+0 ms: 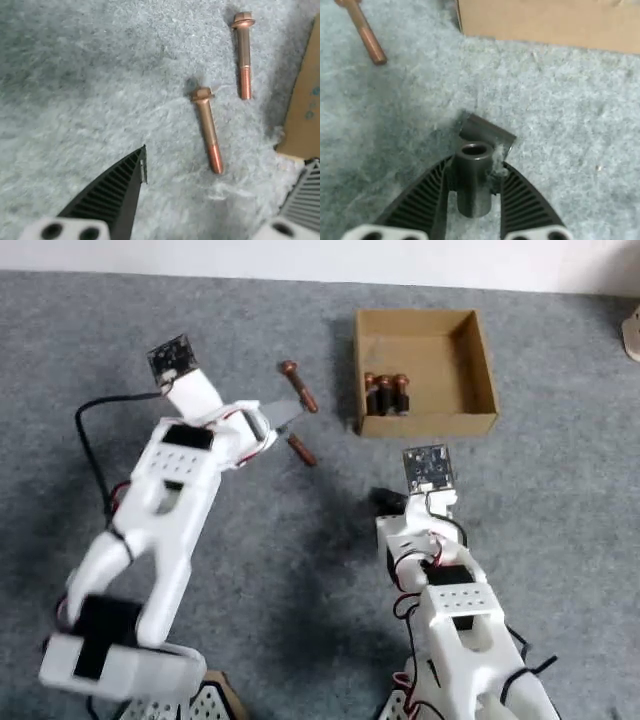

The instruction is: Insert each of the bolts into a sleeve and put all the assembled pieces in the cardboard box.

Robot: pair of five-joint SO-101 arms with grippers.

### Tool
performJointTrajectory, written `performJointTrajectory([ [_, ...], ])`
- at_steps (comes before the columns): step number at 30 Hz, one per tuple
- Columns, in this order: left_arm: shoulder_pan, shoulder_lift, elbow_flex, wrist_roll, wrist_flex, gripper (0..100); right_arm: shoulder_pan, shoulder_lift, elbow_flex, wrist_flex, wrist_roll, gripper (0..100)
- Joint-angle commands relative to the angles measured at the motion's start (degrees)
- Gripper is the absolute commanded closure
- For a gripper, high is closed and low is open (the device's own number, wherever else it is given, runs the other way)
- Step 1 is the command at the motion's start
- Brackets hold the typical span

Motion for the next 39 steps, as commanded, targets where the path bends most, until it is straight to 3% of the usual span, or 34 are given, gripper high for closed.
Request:
performJointTrajectory([
  [1, 1.36, 5.23, -9.36, 0.7, 0.09, 57, 0.4, 1.54, -1.1, -1.45, 0.88, 99.3],
  [4, 1.36, 11.91, -17.54, 0.79, 2.11, 57, 0.4, 2.24, -1.19, -1.45, 0.88, 99.3],
  [16, 1.1, 43.3, -63.96, 4.57, 27.6, 57, 0.4, 2.42, -1.19, -1.45, 0.97, 99.3],
  [26, 0.92, 61.67, -95.96, 5.1, 41.76, 58, 0.4, 2.51, -1.19, -1.45, 0.97, 99.3],
  [33, -3.47, 68.62, -108.26, 3.16, 42.99, 58, 0.4, 2.51, -1.19, -1.45, 0.97, 99.3],
  [39, -3.65, 72.75, -109.49, 2.37, 40.53, 58, 0.31, 2.51, -1.19, -1.45, 0.97, 99.3],
])
